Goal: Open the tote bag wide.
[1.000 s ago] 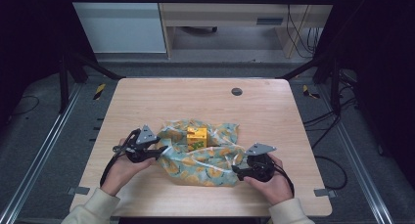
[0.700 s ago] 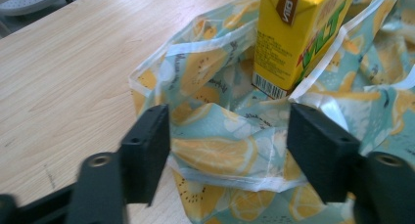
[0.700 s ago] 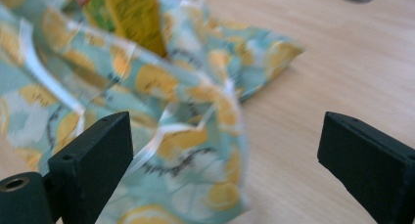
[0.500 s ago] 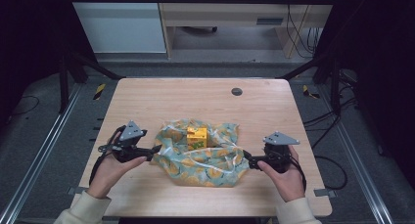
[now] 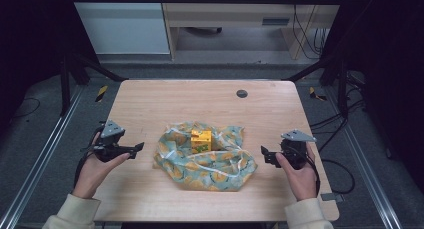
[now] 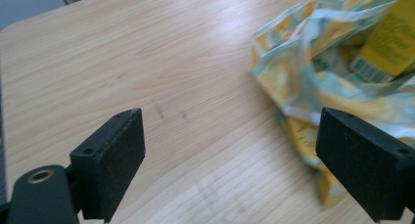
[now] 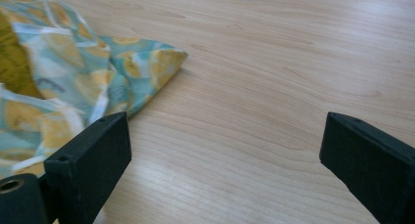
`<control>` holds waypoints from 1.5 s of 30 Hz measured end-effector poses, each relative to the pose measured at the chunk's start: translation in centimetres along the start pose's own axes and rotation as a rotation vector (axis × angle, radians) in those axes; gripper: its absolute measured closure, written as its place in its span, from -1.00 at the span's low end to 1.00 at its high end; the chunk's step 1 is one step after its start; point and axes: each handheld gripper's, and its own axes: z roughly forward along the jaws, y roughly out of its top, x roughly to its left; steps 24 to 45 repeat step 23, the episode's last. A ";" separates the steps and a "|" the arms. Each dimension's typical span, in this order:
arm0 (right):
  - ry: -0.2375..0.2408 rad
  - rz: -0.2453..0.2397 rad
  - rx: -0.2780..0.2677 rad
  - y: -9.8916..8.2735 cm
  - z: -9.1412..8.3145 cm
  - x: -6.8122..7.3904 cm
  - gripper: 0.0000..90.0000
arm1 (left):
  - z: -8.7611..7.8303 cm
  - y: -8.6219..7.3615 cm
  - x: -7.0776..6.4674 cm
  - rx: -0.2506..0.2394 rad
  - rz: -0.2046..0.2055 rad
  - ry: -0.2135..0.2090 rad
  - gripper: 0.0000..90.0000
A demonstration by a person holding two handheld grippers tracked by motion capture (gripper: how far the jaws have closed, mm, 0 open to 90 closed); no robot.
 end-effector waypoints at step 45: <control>0.002 0.037 0.140 -3.4 2.1 -1.1 -0.85 | 3.3 -3.2 0.7 0.128 -0.023 0.036 -0.80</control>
